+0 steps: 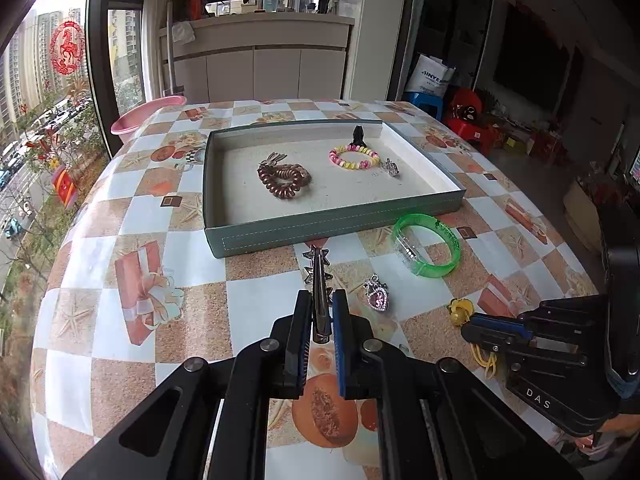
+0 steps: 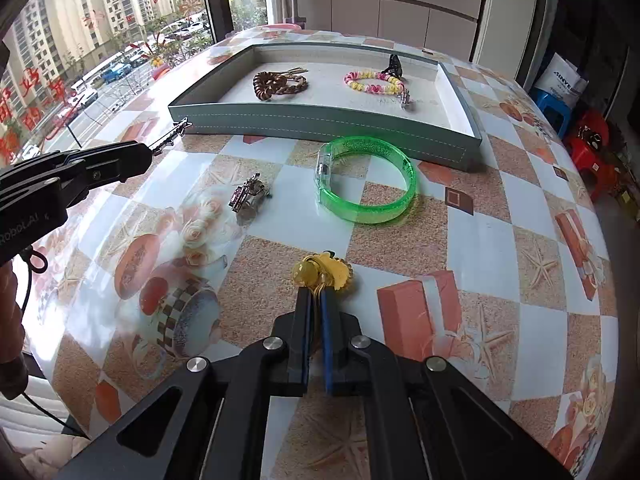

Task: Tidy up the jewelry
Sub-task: 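Grasp the silver rhinestone barrette with the left tool while the right tool grasps the yellow hair tie, then carry the barrette and yellow hair tie over the tray with both tools, then open both tools inside the tray to release the barrette and hair tie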

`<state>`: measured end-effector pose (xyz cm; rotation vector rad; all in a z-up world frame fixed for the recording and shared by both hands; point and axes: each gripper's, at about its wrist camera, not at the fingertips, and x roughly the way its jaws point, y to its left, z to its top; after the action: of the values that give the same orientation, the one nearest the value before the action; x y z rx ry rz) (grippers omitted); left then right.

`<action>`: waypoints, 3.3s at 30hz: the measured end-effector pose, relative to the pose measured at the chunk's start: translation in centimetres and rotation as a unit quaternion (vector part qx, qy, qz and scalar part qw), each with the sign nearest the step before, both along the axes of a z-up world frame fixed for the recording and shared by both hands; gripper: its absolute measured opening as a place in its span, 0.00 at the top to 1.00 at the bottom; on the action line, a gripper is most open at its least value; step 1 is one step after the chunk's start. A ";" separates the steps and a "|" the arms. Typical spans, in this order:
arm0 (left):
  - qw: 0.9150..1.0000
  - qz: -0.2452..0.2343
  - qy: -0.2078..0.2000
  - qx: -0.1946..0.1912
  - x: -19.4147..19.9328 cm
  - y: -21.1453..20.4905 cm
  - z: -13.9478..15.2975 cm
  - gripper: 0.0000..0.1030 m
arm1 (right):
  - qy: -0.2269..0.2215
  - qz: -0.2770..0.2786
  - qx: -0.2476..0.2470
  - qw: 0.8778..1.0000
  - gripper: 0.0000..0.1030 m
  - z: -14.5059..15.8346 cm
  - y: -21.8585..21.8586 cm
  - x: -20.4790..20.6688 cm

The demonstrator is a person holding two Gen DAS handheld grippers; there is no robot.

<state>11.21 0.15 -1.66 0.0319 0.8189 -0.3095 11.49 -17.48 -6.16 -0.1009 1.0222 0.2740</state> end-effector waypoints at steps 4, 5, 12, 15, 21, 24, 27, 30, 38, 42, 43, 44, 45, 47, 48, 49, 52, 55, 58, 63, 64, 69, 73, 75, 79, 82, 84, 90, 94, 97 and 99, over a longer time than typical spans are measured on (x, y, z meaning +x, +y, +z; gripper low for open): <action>1.000 0.002 -0.003 -0.002 0.1 0.2 0.5 0.78 | -0.002 -0.014 0.032 0.999 0.95 0.9 -1.0 0.1; 1.000 0.003 -0.003 -0.004 0.1 0.3 0.7 0.78 | -0.004 -0.017 0.038 0.999 0.95 1.4 -1.2 0.1; 1.000 0.011 -0.015 -0.008 1.5 0.6 2.8 0.78 | -0.025 -0.026 0.084 0.996 0.95 5.3 -2.6 1.8; 1.000 0.014 -0.015 -0.015 2.9 0.6 3.6 0.78 | -0.036 -0.028 0.098 0.994 0.95 7.0 -3.1 3.5; 1.000 0.020 -0.007 -0.010 6.7 0.1 4.0 0.78 | -0.039 -0.039 0.124 0.991 0.95 9.0 -4.0 8.0; 1.000 0.022 0.002 0.006 8.4 -0.4 3.3 0.78 | -0.031 -0.045 0.133 0.990 0.95 9.0 -4.3 10.3; 0.999 0.020 0.017 0.018 10.0 -0.8 2.1 0.78 | -0.020 -0.046 0.134 0.990 0.95 8.2 -4.5 12.4; 0.999 0.023 0.035 0.024 11.7 -1.2 0.8 0.78 | -0.005 -0.046 0.132 0.990 0.95 6.9 -4.4 14.2; 0.996 0.033 0.066 0.049 15.0 -1.8 -2.0 0.78 | 0.044 -0.043 0.137 0.989 0.95 2.6 -3.9 18.2; 0.996 0.036 0.070 0.047 16.1 -2.1 -2.7 0.78 | 0.056 -0.050 0.134 0.988 0.95 0.9 -4.0 19.5; 0.996 0.036 0.069 0.049 16.4 -2.2 -2.8 0.78 | 0.056 -0.053 0.131 0.988 0.95 0.7 -4.1 19.7; 0.996 0.035 0.067 0.052 16.7 -2.4 -2.7 0.78 | 0.055 -0.056 0.126 0.989 0.95 0.5 -4.3 20.0; 0.996 0.035 0.066 0.054 16.9 -2.6 -2.8 0.78 | 0.054 -0.059 0.123 0.989 0.95 0.4 -4.4 20.3; 0.996 0.035 0.060 0.062 17.4 -3.0 -2.8 0.78 | 0.052 -0.067 0.118 0.989 0.95 0.1 -4.8 20.8; 0.995 0.035 0.058 0.066 17.5 -3.1 -2.9 0.78 | 0.052 -0.070 0.117 0.989 0.95 0.0 -5.0 21.1; 0.995 0.037 0.060 0.069 17.7 -3.2 -3.0 0.78 | 0.051 -0.074 0.115 0.989 0.95 -0.1 -5.1 21.3; 0.994 0.042 0.066 0.073 18.0 -3.4 -3.6 0.78 | 0.046 -0.077 0.108 0.990 0.95 -0.2 -5.2 21.5; 0.993 0.040 0.060 0.091 17.8 -3.9 -4.0 0.77 | 0.042 -0.075 0.101 0.991 0.95 -0.1 -4.9 21.4; 0.992 0.040 0.059 0.103 17.7 -4.2 -4.0 0.77 | 0.047 -0.078 0.107 0.990 0.94 -0.1 -5.0 21.5; 0.992 0.053 0.049 0.102 17.4 -4.0 -3.3 0.77 | 0.054 -0.083 0.119 0.988 0.82 0.0 -5.3 21.6; 0.992 0.055 0.044 0.106 17.3 -4.0 -3.1 0.77 | 0.054 -0.084 0.123 0.987 0.77 0.1 -5.4 21.6; 0.991 0.057 0.024 0.117 16.8 -4.1 -1.9 0.77 | 0.046 -0.087 0.146 0.984 0.61 1.1 -5.7 21.4; 0.992 0.061 0.022 0.108 16.8 -3.9 -1.1 0.77 | 0.034 -0.098 0.172 0.980 0.60 2.6 -6.4 20.8; 0.992 0.063 0.020 0.104 16.6 -3.8 -0.8 0.77 | 0.026 -0.102 0.177 0.979 0.53 3.3 -6.8 20.4; 0.993 0.064 0.020 0.096 16.1 -3.7 -0.2 0.77 | 0.019 -0.107 0.182 0.977 0.49 4.3 -7.4 19.4; 0.994 0.062 0.020 0.092 15.6 -3.6 0.1 0.77 | 0.017 -0.109 0.182 0.977 0.49 4.8 -7.7 18.5; 0.994 0.062 0.020 0.090 15.2 -3.6 0.2 0.77 | 0.016 -0.108 0.182 0.977 0.48 5.0 -7.8 17.9; 0.994 0.068 0.020 0.082 13.7 -3.3 0.6 0.77 | 0.012 -0.107 0.177 0.978 0.40 5.5 -7.6 15.7; 0.994 0.074 0.018 0.076 12.6 -2.9 0.9 0.77 | 0.011 -0.104 0.171 0.980 0.37 5.8 -7.4 14.2; 0.995 0.074 0.015 0.069 11.7 -2.6 1.3 0.77 | 0.007 -0.104 0.165 0.981 0.35 6.0 -7.3 13.0; 0.995 0.075 0.012 0.066 11.0 -2.4 1.6 0.58 | 0.004 -0.102 0.162 0.982 0.33 6.2 -7.3 12.2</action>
<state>22.24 -2.24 -0.06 0.0902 0.8596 -0.1129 23.69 -24.75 0.04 0.2977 0.9764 0.2507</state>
